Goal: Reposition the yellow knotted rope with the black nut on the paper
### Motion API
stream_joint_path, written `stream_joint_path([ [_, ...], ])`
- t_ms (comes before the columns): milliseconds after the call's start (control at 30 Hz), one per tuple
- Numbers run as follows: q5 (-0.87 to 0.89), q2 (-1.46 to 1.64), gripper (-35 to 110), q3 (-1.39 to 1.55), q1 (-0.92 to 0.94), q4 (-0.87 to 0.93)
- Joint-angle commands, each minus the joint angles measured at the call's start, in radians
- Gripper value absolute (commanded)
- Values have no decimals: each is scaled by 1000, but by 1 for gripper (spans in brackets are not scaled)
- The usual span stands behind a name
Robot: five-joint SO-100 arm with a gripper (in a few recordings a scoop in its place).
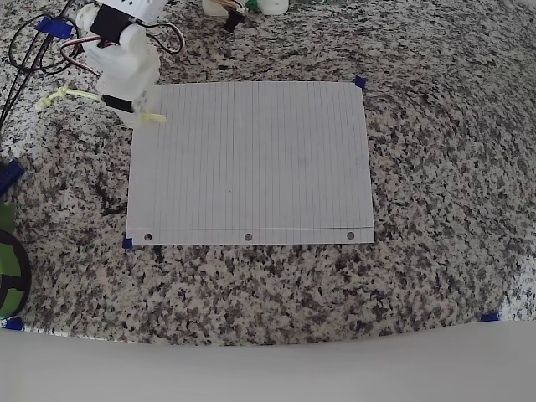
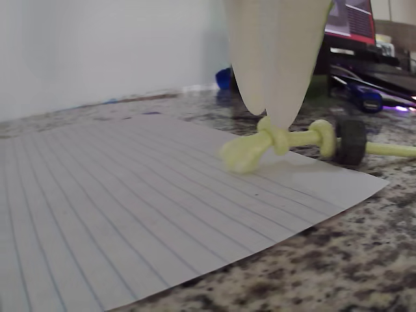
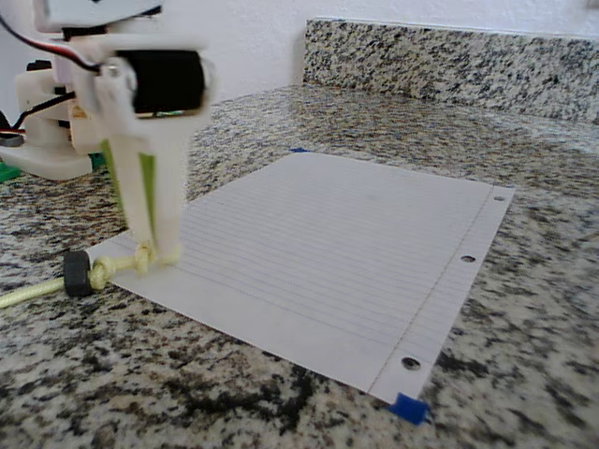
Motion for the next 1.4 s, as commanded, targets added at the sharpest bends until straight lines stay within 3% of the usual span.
stream_joint_path([
  [0, 11, 3, 32, -37, -8, 18],
  [733, 3, -75, 29, -37, 12, -29],
  [933, 3, -75, 0, -37, 8, -29],
  [1367, -15, 46, 0, -35, 28, 11],
])
